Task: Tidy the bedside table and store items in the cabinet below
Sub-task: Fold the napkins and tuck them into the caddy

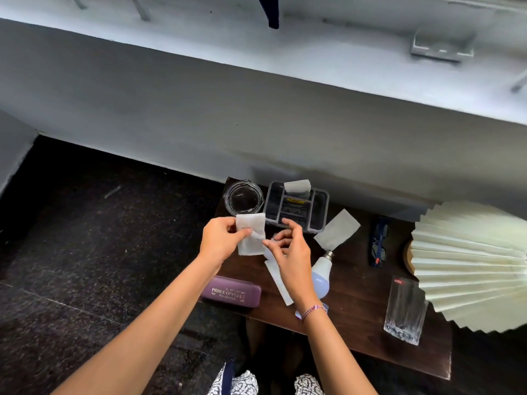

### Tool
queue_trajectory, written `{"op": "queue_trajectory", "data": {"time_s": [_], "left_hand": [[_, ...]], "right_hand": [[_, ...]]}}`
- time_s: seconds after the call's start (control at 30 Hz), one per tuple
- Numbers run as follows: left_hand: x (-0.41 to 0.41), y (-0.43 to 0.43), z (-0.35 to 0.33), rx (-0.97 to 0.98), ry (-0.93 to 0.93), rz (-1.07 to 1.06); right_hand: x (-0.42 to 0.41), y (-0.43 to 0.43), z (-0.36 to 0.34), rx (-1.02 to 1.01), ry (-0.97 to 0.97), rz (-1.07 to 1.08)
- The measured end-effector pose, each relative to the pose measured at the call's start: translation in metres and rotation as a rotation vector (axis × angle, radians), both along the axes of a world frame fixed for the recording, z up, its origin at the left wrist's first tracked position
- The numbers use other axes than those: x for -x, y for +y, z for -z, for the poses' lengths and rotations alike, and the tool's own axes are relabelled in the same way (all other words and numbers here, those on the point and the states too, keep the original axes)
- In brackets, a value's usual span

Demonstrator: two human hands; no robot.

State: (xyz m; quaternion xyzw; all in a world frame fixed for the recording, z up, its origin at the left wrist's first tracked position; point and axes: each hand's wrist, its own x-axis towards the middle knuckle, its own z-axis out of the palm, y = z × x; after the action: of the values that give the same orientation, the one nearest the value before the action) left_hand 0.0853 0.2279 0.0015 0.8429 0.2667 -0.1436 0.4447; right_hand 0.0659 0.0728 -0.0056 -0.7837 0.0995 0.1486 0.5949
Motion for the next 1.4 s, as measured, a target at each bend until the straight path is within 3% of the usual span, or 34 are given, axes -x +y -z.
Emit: {"op": "queue_trajectory", "data": {"time_s": [0.17, 0.3, 0.6, 0.8, 1.0, 1.17, 1.4], "left_hand": [[-0.010, -0.033, -0.014, 0.096, -0.047, 0.079], [-0.021, -0.050, -0.021, 0.057, -0.124, 0.156], [-0.051, -0.060, -0.024, -0.076, -0.242, 0.151], [-0.045, -0.059, -0.012, -0.173, -0.176, 0.234], [-0.035, -0.059, -0.004, -0.114, -0.154, 0.227], [-0.029, -0.058, 0.003, -0.175, -0.131, 0.309], [-0.029, -0.053, 0.011, -0.195, -0.125, 0.354]], "right_hand": [[-0.010, -0.025, -0.003, 0.165, -0.096, -0.028], [-0.024, -0.042, -0.008, 0.307, -0.172, 0.011], [-0.057, -0.058, -0.011, 0.194, -0.143, 0.048], [-0.059, -0.062, 0.003, 0.262, -0.066, -0.004], [-0.054, -0.059, 0.012, 0.303, -0.018, -0.052], [-0.050, -0.060, 0.016, 0.551, -0.134, -0.160], [-0.045, -0.057, 0.017, 0.670, -0.160, -0.176]]}}
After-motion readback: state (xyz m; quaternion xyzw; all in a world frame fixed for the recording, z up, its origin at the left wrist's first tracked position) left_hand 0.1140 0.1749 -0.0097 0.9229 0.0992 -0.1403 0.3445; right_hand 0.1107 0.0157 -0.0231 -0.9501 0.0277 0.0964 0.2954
